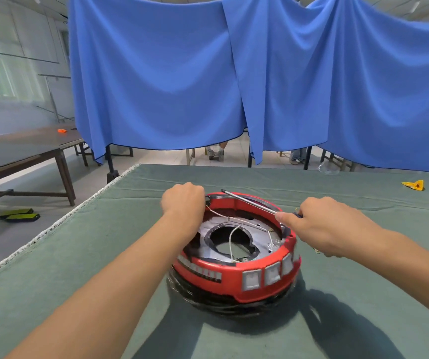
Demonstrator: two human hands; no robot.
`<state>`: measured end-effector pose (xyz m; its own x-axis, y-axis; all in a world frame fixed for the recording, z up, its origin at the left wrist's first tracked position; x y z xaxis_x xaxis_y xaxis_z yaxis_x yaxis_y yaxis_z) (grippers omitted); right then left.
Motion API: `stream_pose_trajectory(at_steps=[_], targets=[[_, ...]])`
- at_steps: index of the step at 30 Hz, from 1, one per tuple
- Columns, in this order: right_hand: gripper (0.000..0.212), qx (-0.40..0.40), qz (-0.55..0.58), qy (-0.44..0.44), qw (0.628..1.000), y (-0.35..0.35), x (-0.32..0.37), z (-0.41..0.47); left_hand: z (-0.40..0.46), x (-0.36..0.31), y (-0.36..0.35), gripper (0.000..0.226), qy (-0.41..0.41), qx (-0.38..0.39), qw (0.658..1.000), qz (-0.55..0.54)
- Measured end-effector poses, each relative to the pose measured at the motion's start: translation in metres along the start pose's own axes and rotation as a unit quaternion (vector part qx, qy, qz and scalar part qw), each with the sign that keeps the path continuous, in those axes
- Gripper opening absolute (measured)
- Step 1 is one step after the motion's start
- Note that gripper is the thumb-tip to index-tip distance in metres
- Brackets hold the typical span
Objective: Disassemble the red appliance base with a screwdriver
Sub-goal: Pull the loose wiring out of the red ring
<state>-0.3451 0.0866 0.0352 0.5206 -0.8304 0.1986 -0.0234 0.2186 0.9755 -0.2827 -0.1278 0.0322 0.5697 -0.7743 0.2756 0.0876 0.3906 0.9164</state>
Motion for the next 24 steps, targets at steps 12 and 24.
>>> stream_pose_trajectory(at_steps=[12, 24], targets=[[0.053, 0.004, -0.023, 0.065, 0.998, -0.009, 0.041, -0.011, -0.024, 0.036, -0.052, 0.036, 0.14, 0.081, 0.88, -0.446], [0.05, -0.024, -0.035, 0.087, 0.995, -0.013, 0.056, -0.013, -0.028, 0.034, -0.092, 0.023, 0.208, -0.062, 0.777, -0.591]])
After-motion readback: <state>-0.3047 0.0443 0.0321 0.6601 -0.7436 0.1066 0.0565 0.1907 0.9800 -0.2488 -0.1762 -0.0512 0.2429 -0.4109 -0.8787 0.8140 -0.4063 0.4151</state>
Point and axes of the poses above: each hand's wrist, its own z-axis towards the middle knuckle, its own y-axis out of the back of the hand, x = y × z, the point moved 9 cm from there along z, towards the middle knuckle, and after that the axes turned 6 degrees about z, right-handed, at the moved point
